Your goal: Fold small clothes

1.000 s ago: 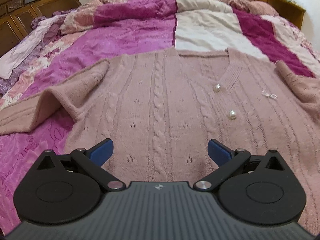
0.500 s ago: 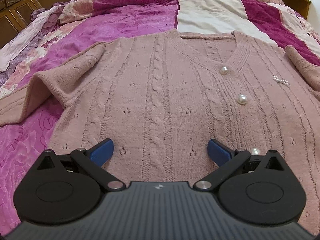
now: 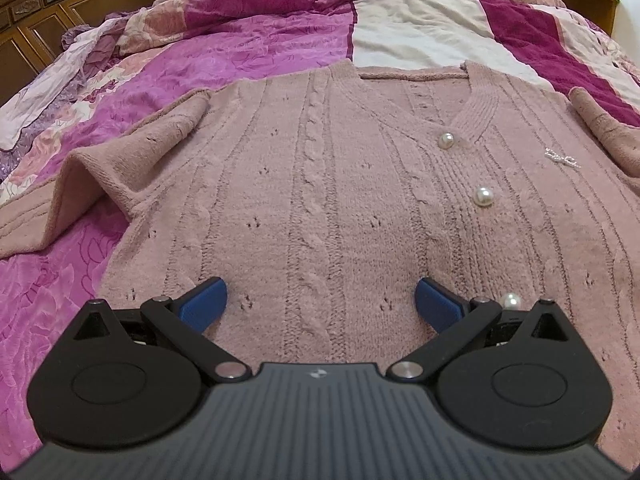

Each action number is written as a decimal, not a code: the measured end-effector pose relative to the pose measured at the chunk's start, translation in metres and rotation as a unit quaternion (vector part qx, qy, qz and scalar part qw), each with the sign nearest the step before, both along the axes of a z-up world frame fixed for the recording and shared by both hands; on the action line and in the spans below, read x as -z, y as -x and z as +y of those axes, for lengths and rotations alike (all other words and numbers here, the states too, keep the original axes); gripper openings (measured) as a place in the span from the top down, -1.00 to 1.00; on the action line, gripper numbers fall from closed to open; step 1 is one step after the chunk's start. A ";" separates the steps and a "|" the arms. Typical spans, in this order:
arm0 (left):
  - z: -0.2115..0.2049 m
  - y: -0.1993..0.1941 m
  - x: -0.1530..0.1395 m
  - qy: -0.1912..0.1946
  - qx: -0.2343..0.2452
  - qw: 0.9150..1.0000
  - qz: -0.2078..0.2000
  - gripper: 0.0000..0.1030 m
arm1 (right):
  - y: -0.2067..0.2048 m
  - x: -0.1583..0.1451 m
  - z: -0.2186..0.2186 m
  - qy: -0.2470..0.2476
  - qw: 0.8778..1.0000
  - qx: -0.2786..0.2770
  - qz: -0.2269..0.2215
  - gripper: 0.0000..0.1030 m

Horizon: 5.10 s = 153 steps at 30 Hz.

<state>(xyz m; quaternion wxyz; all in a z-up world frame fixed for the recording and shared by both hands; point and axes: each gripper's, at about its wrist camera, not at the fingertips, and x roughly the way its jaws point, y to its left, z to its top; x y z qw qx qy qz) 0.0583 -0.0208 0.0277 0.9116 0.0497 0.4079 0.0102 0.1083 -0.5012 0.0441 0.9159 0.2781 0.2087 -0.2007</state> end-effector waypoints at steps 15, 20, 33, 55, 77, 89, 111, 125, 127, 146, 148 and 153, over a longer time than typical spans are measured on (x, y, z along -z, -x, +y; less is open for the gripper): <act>0.016 0.025 -0.019 0.016 -0.013 1.000 -0.014 -1.00 | 0.051 -0.095 0.028 0.082 0.994 0.004 -0.074 0.80; 0.023 0.030 -0.027 0.017 -0.018 1.000 -0.018 -1.00 | 0.048 -0.103 0.058 0.088 0.992 -0.030 -0.080 0.80; 0.046 0.044 -0.055 0.021 -0.013 1.000 -0.013 -1.00 | 0.012 -0.131 0.157 0.104 0.982 -0.110 -0.111 0.80; 0.109 0.065 -0.068 0.038 -0.068 0.997 -0.027 -1.00 | -0.041 -0.053 0.375 0.097 0.942 -0.312 -0.079 0.80; 0.132 0.064 -0.063 0.053 -0.089 0.994 -0.032 -1.00 | -0.024 -0.003 0.415 -0.036 0.914 -0.402 0.035 -0.43; 0.110 0.061 -0.078 0.048 -0.060 0.996 -0.050 -1.00 | 0.023 -0.034 0.362 -0.031 0.927 -0.373 0.018 -0.43; 0.033 0.000 -0.068 0.027 0.039 0.998 -0.052 -0.95 | 0.035 0.011 0.272 0.090 0.976 -0.196 0.040 -0.38; -0.060 -0.070 -0.040 -0.033 0.135 0.987 -0.075 -0.58 | 0.043 0.009 0.271 0.104 0.980 -0.172 0.008 -0.39; -0.070 -0.080 -0.037 -0.036 0.147 0.985 -0.077 -0.57 | 0.041 0.012 0.268 0.099 0.980 -0.173 0.012 -0.38; -0.021 -0.089 -0.048 -0.022 0.064 0.988 -0.136 0.74 | 0.040 0.023 0.267 0.096 0.979 -0.181 0.017 -0.37; 0.003 -0.091 -0.042 -0.024 0.038 0.992 -0.121 0.74 | 0.040 0.023 0.267 0.098 0.978 -0.181 0.019 -0.37; 0.059 -0.090 -0.023 0.007 -0.014 0.998 -0.066 0.72 | 0.039 0.024 0.270 0.109 0.977 -0.182 0.024 -0.37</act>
